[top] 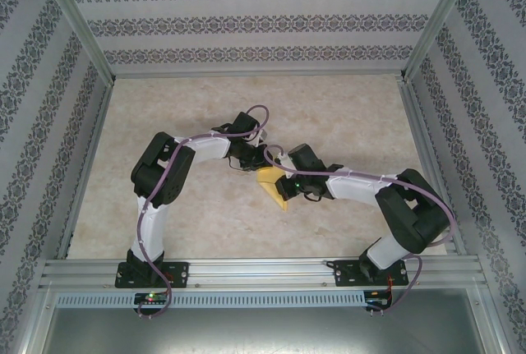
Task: Fold a paper plane with a square sheet of paper (fold left side to right side)
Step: Third fold the triangle at the center of the table.
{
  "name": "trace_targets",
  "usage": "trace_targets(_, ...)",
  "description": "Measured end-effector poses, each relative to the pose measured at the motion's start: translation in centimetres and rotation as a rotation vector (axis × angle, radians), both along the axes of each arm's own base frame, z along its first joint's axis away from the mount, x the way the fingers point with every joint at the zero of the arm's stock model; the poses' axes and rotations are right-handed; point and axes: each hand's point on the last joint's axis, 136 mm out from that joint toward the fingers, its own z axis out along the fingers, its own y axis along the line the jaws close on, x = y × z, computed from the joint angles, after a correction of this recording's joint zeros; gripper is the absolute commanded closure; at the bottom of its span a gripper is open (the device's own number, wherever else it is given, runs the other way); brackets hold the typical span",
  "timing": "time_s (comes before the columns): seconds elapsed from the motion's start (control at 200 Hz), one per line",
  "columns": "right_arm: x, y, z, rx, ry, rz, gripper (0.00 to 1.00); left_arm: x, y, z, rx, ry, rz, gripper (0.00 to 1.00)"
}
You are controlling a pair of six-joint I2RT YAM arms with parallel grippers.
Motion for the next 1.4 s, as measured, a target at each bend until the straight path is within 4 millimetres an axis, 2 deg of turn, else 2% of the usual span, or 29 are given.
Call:
trace_targets(0.794,0.7,-1.4,-0.7,-0.033,0.023,-0.062,1.0,0.0,0.0,0.0,0.001,-0.007,-0.008,0.85)
trace_targets(1.144,1.0,-1.3,-0.5,-0.033,0.02,-0.066,1.0,0.0,0.0,0.0,0.001,-0.007,-0.008,0.85)
trace_targets(1.399,0.9,-1.3,-1.1,-0.045,0.037,-0.066,1.0,0.0,0.0,0.0,0.001,-0.007,-0.008,0.85)
